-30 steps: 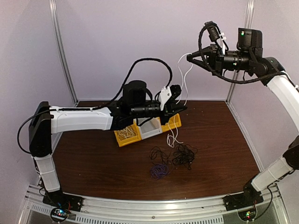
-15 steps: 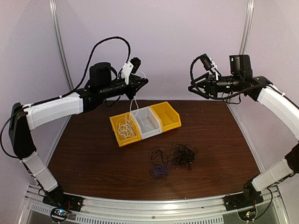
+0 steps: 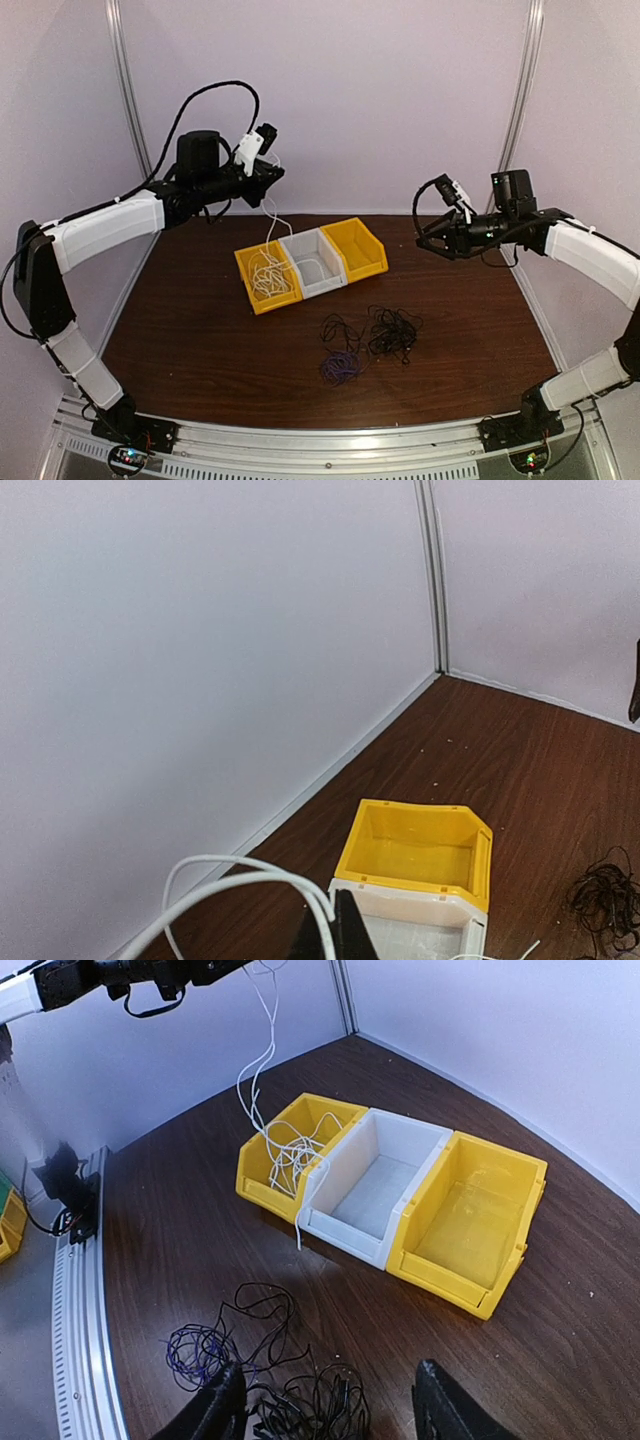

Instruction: Untangle the cables

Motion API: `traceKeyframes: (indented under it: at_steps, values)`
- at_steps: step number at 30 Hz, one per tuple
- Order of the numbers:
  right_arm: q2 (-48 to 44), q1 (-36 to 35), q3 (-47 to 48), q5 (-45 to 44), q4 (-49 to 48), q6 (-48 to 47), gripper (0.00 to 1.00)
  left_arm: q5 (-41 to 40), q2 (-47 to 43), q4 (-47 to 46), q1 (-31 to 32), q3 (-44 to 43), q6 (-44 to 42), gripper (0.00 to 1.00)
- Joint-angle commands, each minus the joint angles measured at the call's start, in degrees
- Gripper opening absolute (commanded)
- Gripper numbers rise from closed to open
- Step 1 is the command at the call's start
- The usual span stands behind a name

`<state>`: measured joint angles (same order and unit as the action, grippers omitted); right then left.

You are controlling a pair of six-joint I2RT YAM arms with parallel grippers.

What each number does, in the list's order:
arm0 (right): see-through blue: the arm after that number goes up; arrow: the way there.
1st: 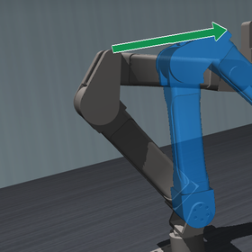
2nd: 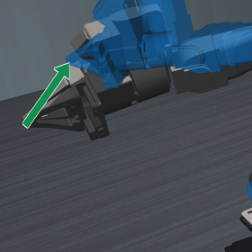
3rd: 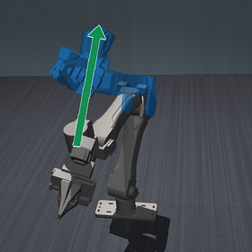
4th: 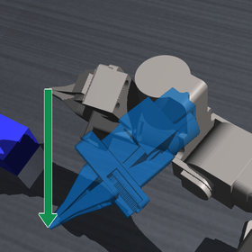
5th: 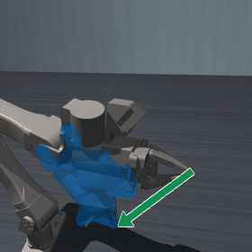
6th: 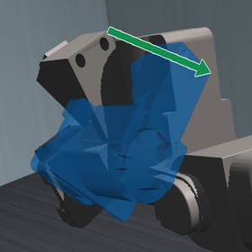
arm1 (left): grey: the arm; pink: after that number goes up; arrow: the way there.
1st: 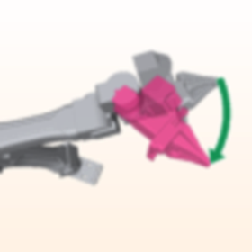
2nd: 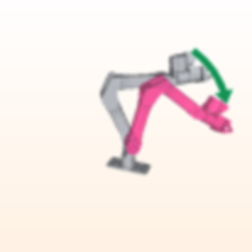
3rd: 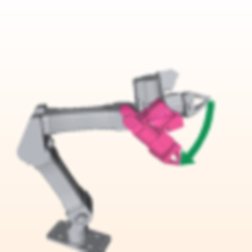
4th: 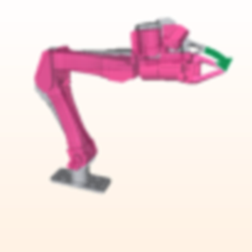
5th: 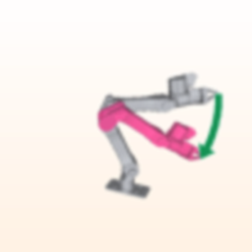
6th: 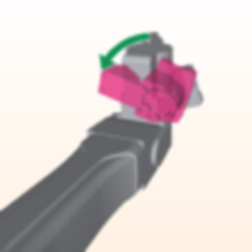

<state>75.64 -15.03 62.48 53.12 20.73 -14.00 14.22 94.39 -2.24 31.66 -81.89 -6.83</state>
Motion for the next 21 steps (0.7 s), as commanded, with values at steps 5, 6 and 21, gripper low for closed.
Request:
traceKeyframes:
  at_steps: [5, 6, 21]
  values:
    - [0.59, 1.11, -8.62, 1.26, -7.94, -2.73, 0.57, -2.36, -2.57, 0.52, -2.17, 0.10, -3.15, 0.00]
    - [1.03, 1.14, -9.16, 0.65, -8.15, -3.24, 0.57, -2.51, -2.63, 0.67, -2.34, -0.26, -3.26, 0.00]
    - [2.31, 1.14, -10.72, -0.35, -7.43, -6.09, 0.56, -5.21, 6.49, -2.33, -3.34, 1.64, -4.10, 0.00]
